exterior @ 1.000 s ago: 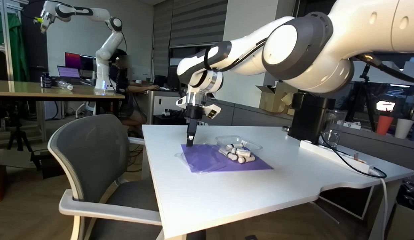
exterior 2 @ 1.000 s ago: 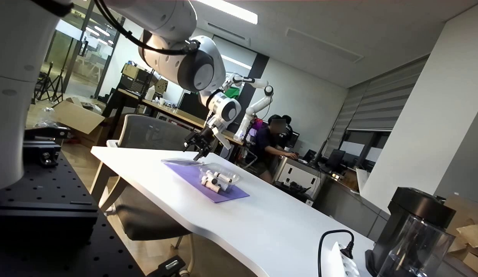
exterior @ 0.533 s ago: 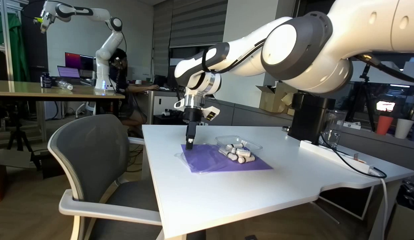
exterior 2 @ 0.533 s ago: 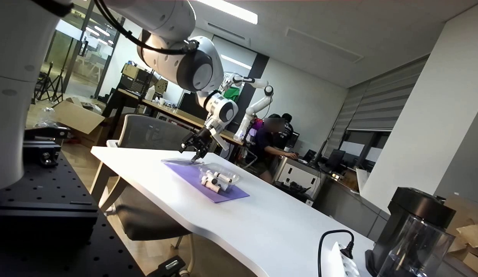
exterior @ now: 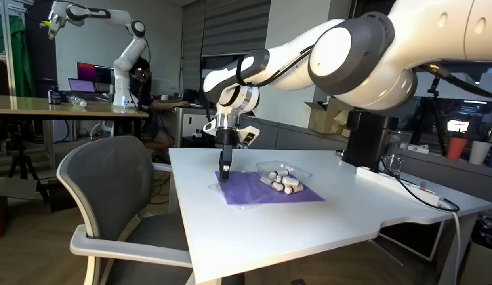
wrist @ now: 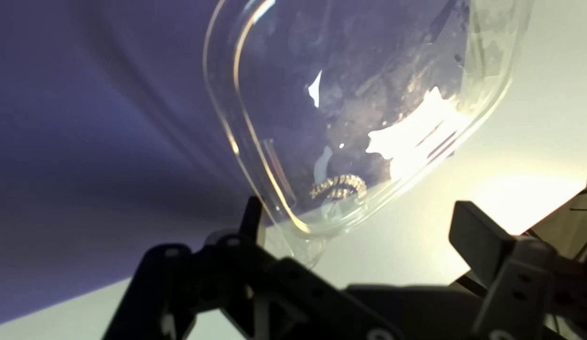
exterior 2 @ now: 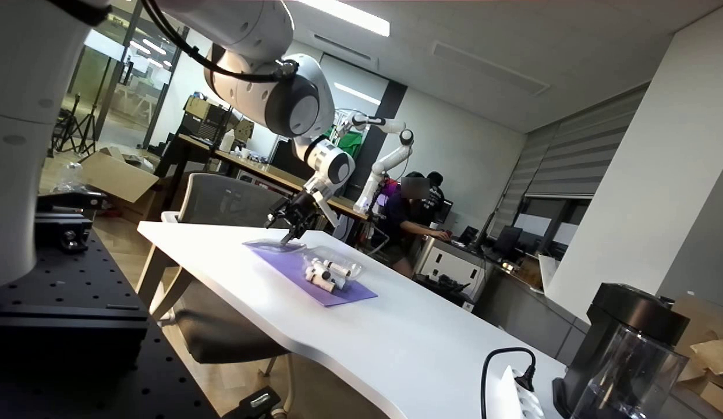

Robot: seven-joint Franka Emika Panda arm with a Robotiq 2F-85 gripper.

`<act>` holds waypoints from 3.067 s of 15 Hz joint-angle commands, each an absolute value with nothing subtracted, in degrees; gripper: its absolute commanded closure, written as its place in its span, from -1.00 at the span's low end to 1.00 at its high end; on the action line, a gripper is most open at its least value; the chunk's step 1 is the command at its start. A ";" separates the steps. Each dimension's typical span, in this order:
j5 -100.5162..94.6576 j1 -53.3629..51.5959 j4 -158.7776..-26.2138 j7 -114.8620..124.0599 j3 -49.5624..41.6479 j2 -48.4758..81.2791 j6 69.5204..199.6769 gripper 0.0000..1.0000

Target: Take the bottle from the table and put it in the clear bowl then close the lid

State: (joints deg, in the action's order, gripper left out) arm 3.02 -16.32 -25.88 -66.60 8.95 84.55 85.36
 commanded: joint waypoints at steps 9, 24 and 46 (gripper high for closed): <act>-0.15 -17.55 -25.61 -66.40 7.10 84.54 82.13 -1.00; 1.63 -17.33 -25.32 -67.08 9.23 84.56 65.95 -1.00; 5.06 -11.42 -23.99 -77.69 10.97 81.09 45.83 -1.00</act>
